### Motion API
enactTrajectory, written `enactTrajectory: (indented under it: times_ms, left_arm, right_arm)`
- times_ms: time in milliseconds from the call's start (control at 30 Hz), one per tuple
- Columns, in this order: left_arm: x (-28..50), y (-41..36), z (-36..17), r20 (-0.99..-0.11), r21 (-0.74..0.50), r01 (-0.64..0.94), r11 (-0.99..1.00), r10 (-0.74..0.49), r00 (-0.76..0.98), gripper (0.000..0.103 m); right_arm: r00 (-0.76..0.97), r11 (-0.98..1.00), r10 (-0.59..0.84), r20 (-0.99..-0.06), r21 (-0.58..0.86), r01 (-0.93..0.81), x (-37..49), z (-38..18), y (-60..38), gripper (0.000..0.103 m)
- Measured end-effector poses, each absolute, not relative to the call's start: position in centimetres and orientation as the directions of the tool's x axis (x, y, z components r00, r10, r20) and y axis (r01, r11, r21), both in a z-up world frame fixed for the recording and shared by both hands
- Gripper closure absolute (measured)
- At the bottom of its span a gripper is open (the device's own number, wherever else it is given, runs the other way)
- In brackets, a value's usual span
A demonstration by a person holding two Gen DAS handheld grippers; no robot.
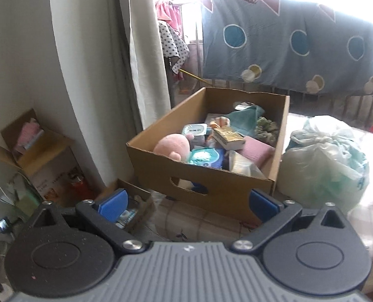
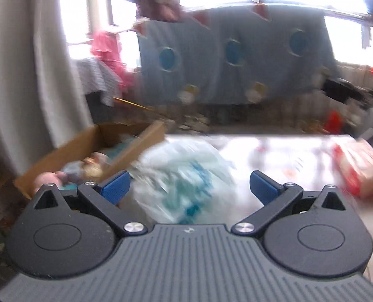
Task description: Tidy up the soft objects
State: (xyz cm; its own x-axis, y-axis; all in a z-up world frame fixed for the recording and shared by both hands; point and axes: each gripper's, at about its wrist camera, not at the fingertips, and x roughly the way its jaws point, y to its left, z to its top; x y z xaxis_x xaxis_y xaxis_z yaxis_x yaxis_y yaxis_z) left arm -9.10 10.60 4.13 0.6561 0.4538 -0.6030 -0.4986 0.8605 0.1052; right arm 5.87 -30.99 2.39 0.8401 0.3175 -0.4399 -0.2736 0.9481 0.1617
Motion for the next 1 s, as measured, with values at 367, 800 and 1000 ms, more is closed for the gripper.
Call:
enactTrajectory:
  times_ms: [367, 800, 1000]
  left_arm:
    - [-5.5, 11.0, 3.2, -0.636, 0.138, -0.445, 0.885, 0.423, 0.645, 0.000]
    - [-3.8, 12.5, 1.6, -0.716, 0.051, -0.402, 0.914, 0.314, 0.624, 0.000]
    - [-3.7, 12.2, 1.4, -0.710, 0.062, -0.392, 0.918, 0.317, 0.630, 0.000]
  right_arm:
    - [0.789, 0.944, 0.318, -0.526, 0.096, -0.316, 2.2, 0.4, -27.5, 0.001]
    - [0.743, 0.925, 0.345, -0.573, 0.075, -0.372, 2.0, 0.6, -24.9, 0.001]
    - [0.734, 0.926, 0.335, -0.591, 0.064, -0.371, 2.3, 0.1, -24.5, 0.001]
